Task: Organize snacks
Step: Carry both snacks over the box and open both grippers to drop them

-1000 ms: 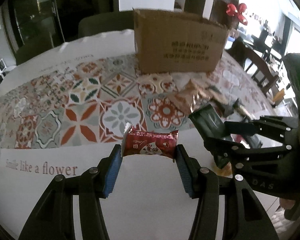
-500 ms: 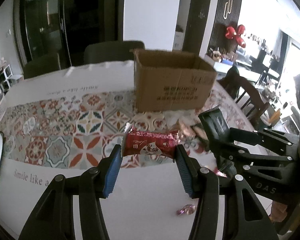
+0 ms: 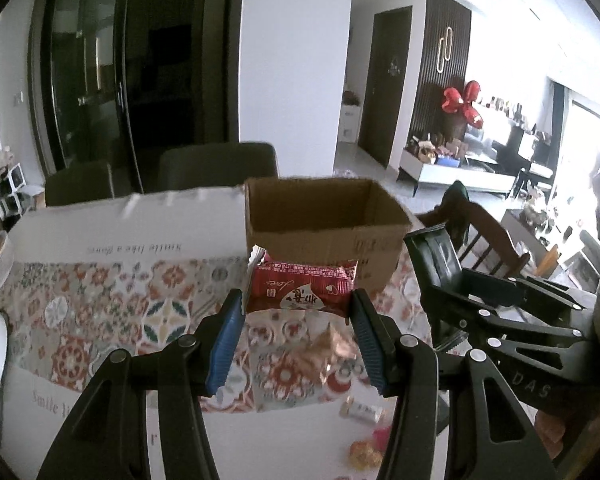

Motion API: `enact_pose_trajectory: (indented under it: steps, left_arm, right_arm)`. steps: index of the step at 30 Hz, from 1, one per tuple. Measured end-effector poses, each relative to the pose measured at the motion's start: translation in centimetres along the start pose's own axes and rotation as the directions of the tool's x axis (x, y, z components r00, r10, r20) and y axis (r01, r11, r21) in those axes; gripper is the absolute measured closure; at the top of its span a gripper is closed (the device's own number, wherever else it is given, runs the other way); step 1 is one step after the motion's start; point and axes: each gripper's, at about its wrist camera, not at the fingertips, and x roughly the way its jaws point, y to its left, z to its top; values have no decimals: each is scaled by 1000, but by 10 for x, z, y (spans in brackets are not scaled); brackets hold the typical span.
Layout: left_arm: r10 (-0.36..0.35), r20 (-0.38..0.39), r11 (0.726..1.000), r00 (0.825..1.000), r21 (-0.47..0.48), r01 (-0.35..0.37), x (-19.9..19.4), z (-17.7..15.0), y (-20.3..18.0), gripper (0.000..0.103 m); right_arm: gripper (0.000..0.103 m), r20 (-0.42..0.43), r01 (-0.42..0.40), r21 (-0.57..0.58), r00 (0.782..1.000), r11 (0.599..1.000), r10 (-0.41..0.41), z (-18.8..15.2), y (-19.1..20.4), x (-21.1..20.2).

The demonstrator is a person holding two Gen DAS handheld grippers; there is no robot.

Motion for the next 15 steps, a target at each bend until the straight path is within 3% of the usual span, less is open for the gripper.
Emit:
enact_pose_trajectory:
  steps: [15]
  left_arm:
    - [19,74,1000,997,22,-21,29,60,-12,50]
  right_arm:
    - [57,64,-4,13,998,1000,3,60,-36,15]
